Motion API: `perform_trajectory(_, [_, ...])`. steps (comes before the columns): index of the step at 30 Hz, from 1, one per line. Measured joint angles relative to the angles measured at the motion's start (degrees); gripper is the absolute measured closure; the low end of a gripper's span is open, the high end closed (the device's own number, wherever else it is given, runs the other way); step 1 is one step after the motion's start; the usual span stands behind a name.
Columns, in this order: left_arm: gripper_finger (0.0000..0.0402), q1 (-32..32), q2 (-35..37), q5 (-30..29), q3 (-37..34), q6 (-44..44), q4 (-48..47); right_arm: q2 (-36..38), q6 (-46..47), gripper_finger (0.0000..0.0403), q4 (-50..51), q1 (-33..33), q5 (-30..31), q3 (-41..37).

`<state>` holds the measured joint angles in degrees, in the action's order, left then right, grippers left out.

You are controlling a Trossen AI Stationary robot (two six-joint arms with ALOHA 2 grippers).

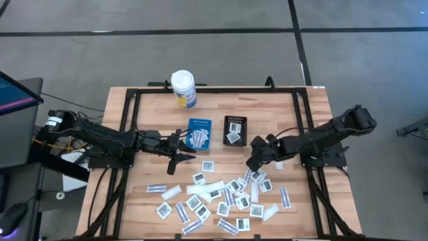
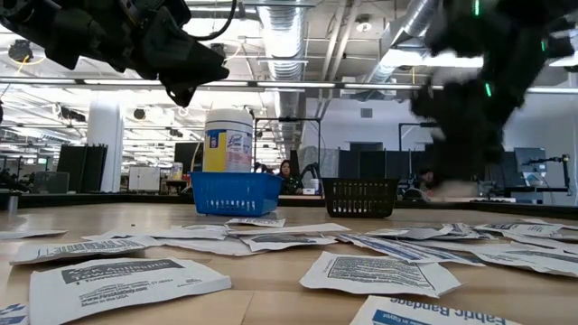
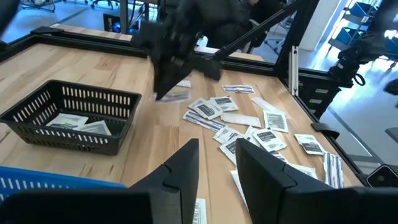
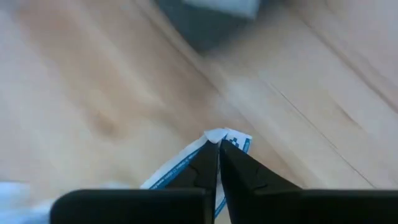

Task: Pick & Place First Aid Supplies

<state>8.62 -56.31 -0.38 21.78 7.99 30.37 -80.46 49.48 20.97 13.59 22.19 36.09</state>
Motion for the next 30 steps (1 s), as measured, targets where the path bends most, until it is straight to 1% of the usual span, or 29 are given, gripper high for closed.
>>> perform_trajectory(3, [0.0295,0.00,0.00,0.00,0.00,0.00,-0.50,2.19,-1.93,0.0400,-0.47,2.61,1.79,2.78])
perform_trajectory(5, [0.0295,0.10,0.00,0.00,0.00,0.06,-0.64,2.37,-5.68,0.0398,-4.11,4.38,4.01,4.59])
perform_trajectory(7, [0.0295,0.11,0.00,0.00,0.00,1.50,-1.23,2.22,-11.48,0.0396,-9.07,5.87,6.37,5.76])
perform_trajectory(9, [0.0295,0.11,0.00,0.02,0.00,3.86,-1.10,0.53,-19.11,0.0396,-16.60,6.44,9.39,6.18])
perform_trajectory(12, [0.0295,0.11,0.00,0.01,0.00,5.60,-0.92,-3.27,-31.42,0.0396,-31.53,6.60,14.64,6.17])
perform_trajectory(16, [0.0295,0.11,-0.57,0.01,0.00,6.42,-0.08,-11.41,-45.81,0.0396,-51.00,5.80,20.86,6.51])
perform_trajectory(18, [0.0295,0.11,-1.72,-0.04,0.00,6.45,1.66,-16.13,-51.20,0.0397,-56.59,5.41,24.08,8.11])
perform_trajectory(22, [0.0295,0.11,-6.49,-1.56,0.00,6.47,7.20,-25.07,-60.39,0.0401,-58.02,5.46,29.44,15.24])
perform_trajectory(26, [0.0295,0.07,-12.73,-8.08,0.02,9.78,10.37,-32.16,-67.44,0.0399,-57.50,5.57,36.43,23.99])
perform_trajectory(28, [0.0295,-0.02,-14.89,-10.02,0.02,10.37,11.67,-34.56,-68.77,0.0399,-54.80,5.57,38.72,27.55])
perform_trajectory(30, [0.0295,0.04,-16.73,-10.08,0.02,10.50,14.08,-36.17,-68.91,0.0400,-51.11,5.67,39.93,29.86])
